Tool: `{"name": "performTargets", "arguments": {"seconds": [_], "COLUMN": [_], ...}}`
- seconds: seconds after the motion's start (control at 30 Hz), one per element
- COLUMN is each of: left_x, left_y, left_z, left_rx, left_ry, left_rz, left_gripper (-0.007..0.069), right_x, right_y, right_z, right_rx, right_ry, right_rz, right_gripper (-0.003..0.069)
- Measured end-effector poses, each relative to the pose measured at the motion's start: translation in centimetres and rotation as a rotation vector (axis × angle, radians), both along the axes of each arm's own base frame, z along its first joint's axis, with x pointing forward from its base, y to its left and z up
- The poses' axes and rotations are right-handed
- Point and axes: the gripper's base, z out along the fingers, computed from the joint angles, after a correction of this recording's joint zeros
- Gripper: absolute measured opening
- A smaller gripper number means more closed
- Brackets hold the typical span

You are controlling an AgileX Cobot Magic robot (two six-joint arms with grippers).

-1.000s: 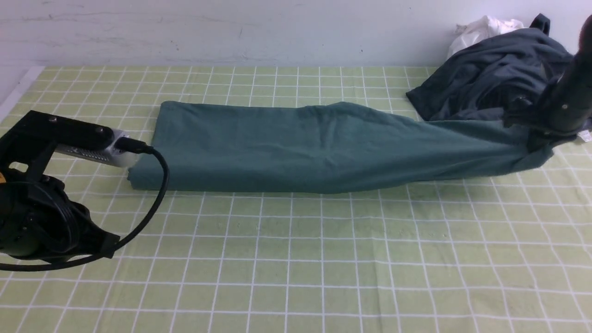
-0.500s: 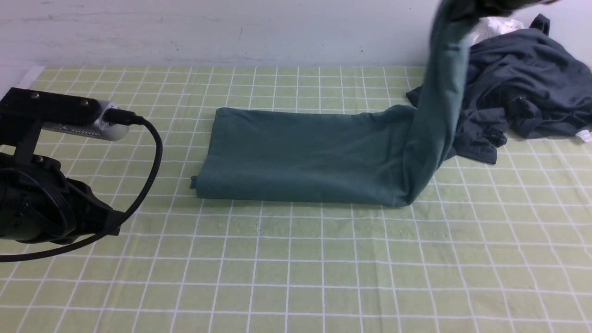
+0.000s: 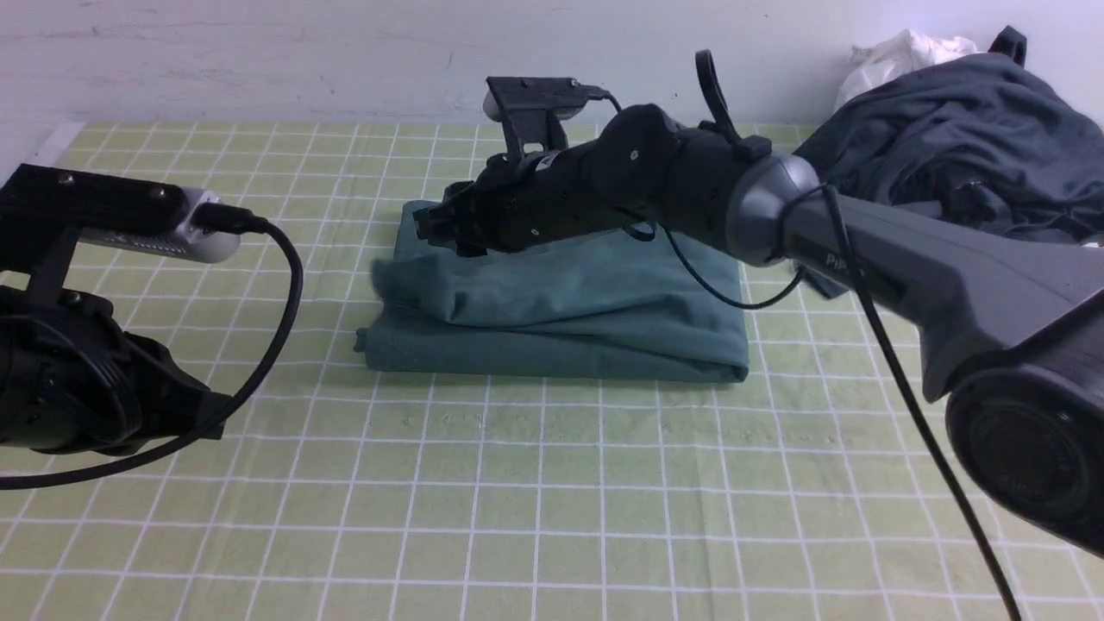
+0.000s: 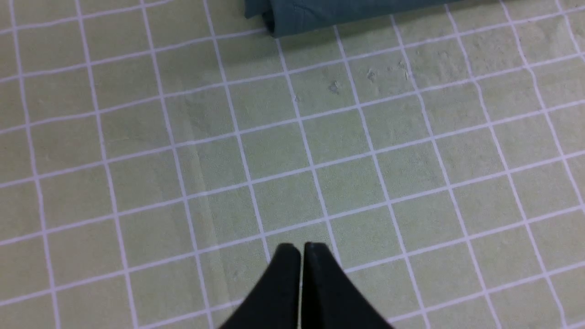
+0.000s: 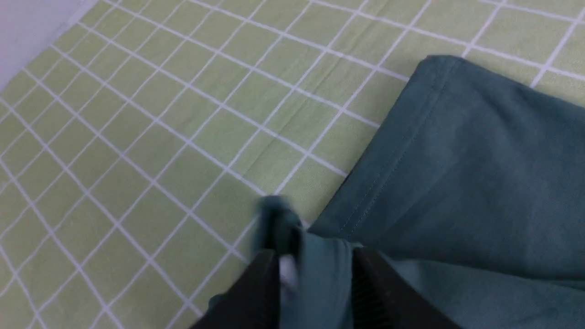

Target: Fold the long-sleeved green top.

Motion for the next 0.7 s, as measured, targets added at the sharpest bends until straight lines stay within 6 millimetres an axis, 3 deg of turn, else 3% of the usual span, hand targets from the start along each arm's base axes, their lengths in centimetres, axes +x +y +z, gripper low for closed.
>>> {"name": "performTargets", "arguments": {"seconds": [0.13,0.23,0.3,0.4,0.5,0.53,0.57,0.7], "left_x": [-0.1,-0.1,-0.1,-0.1,-0.3,-0.4,-0.9,-2.5], "left_y": [0.0,-0.1,-0.2,-0.6,-1.0,-1.0,-1.3,-1.6], "left_z": [-0.1,0.0,0.0,0.1,0.6,0.6,1.4,3.1], "left_rx": [-0.001,-0.012,-0.033,-0.075,-0.097,-0.098,-0.107,-0.105], "left_ry": [0.011,0.012,0.014,0.011,-0.023,-0.025,-0.076,-0.197], "left_rz": [-0.003,-0.001,0.002,-0.009,-0.066,-0.066,-0.121,-0.207], "left_gripper": [-0.0004,-0.0004,-0.0004,-0.0004,-0.0004,-0.0004,-0.0004,-0.0004], "right_x": [0.0,-0.2,-0.3,-0.4,-1.3,-1.4,-2.6,-4.1], "right_y": [-0.3,-0.4,-0.3,0.9,3.1,3.3,4.9,6.4], "right_z": [2.6,4.3,4.3,1.6,-3.4,-3.4,-6.3,-6.9], "right_rx": [0.031,0.054,0.054,0.029,-0.028,-0.028,-0.079,-0.131], "right_ry": [-0.063,-0.090,-0.085,-0.034,0.052,0.053,0.083,0.038], "right_rz": [-0.006,-0.007,0.000,0.026,0.082,0.087,0.147,0.236], "right_gripper": [0.0368,0.0350,0.0300,0.0175,0.0059,0.0052,0.0007,-0.0011]}}
